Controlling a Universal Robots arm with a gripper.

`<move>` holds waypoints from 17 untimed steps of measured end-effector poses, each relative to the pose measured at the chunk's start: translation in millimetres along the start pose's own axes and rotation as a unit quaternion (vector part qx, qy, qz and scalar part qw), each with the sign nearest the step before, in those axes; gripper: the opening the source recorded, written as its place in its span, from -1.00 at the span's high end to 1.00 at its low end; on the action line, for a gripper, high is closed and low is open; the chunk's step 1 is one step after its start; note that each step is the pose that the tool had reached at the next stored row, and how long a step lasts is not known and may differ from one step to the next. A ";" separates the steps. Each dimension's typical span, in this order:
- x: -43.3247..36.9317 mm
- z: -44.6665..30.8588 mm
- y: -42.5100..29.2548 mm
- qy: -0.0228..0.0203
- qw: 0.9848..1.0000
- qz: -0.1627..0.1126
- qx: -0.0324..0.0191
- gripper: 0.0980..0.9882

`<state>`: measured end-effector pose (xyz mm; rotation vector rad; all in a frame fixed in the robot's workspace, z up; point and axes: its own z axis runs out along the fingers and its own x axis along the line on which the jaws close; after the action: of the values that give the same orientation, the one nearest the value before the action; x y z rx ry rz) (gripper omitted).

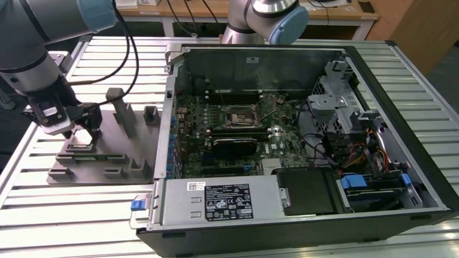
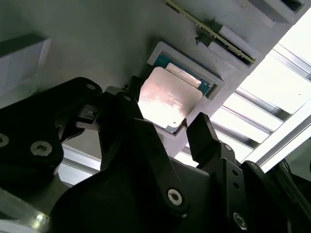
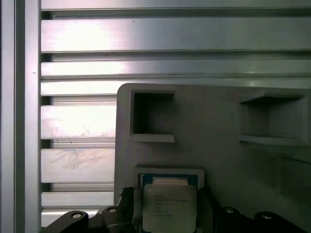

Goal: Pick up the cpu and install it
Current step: 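Pick up the cpu and move it towards the insertion slot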

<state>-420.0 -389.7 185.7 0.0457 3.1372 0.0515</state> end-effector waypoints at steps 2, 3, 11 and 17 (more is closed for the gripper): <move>0.0 0.2 -0.4 0.000 1.000 -0.002 0.001 -0.23; 0.0 0.3 -0.9 0.000 1.000 -0.002 0.001 -0.23; 0.0 3.5 -3.7 0.000 1.000 -0.006 0.001 -0.23; -0.1 3.9 -3.7 0.000 1.000 -0.007 0.001 -0.23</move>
<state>-420.0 -393.3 181.7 0.0240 3.1377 0.0483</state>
